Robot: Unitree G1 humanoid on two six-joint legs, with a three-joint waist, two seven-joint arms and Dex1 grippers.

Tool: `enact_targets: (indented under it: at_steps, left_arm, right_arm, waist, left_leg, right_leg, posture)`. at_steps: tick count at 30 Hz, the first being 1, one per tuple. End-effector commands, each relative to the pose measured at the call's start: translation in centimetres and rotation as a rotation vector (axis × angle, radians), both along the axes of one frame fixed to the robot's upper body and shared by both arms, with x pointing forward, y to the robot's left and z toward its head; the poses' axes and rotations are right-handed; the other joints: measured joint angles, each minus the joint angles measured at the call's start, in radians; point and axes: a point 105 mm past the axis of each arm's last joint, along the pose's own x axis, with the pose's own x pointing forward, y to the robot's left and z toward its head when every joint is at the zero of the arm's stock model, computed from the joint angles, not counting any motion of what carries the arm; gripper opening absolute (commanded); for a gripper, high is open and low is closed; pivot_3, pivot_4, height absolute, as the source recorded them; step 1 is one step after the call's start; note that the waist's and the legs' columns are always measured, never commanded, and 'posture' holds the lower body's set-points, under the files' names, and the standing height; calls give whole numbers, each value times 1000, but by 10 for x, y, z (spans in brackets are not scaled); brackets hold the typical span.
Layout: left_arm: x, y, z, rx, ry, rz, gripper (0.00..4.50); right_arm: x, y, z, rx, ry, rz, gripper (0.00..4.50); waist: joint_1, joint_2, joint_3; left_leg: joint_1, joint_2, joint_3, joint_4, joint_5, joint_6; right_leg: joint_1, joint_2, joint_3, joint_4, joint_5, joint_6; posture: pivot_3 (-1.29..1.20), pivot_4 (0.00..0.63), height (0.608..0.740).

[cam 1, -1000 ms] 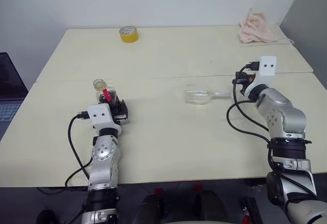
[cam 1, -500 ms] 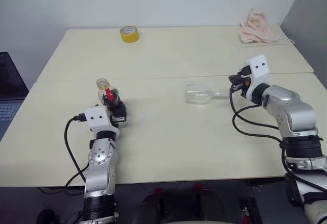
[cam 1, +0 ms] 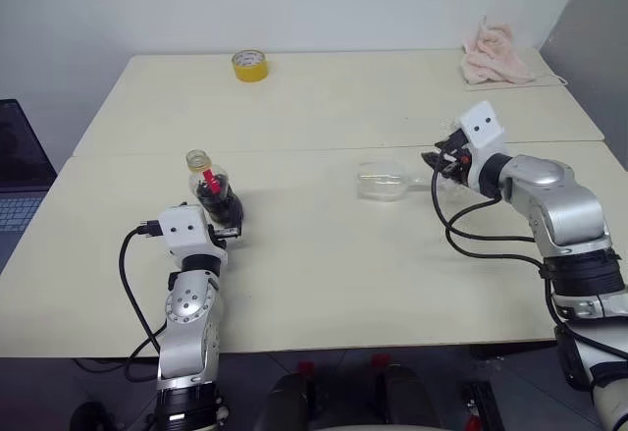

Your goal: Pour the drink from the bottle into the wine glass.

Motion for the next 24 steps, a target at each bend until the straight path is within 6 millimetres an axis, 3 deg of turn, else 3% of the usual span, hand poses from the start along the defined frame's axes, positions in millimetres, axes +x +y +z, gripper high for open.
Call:
enact_targets:
  at_steps: [1, 4, 11, 16, 24]
  left_arm:
    - [-1, 1, 15, -9, -56, 5, 4500]
    - [0, -5, 15, -9, -59, -31, 4500]
    - [-1, -20, 22, -7, -90, -148, 4500]
    - [0, -28, 21, 4, -78, -199, 4500]
    - [0, -33, 22, 48, -47, -246, 4500]
  right_arm:
    - [3, 3, 17, -35, -67, 14, 2983]
    - [6, 3, 15, -90, -81, 11, 3975]
    - [1, 11, 39, -252, -148, 165, 3975]
    - [5, 6, 27, -338, -103, 200, 3975]
    - [0, 12, -8, -458, 15, 308, 3975]
  waist:
    - [0, 0, 0]
    - [1, 0, 0]
    - [1, 0, 0]
    - [2, 0, 0]
    - [3, 0, 0]
  left_leg:
    - [0, 0, 0, 0, 0, 0]
    - [0, 0, 0, 0, 0, 0]
    - [0, 0, 0, 0, 0, 0]
    - [0, 0, 0, 0, 0, 0]
    - [0, 0, 0, 0, 0, 0]
  right_leg:
    - [0, 0, 0, 0, 0, 0]
    - [0, 0, 0, 0, 0, 0]
    - [0, 0, 0, 0, 0, 0]
    - [0, 0, 0, -1, 0, 0]
    - [0, 0, -1, -1, 0, 0]
  posture:
    - [0, 150, 740]
    - [0, 150, 740]
    - [0, 150, 740]
    - [0, 150, 740]
    - [0, 150, 740]
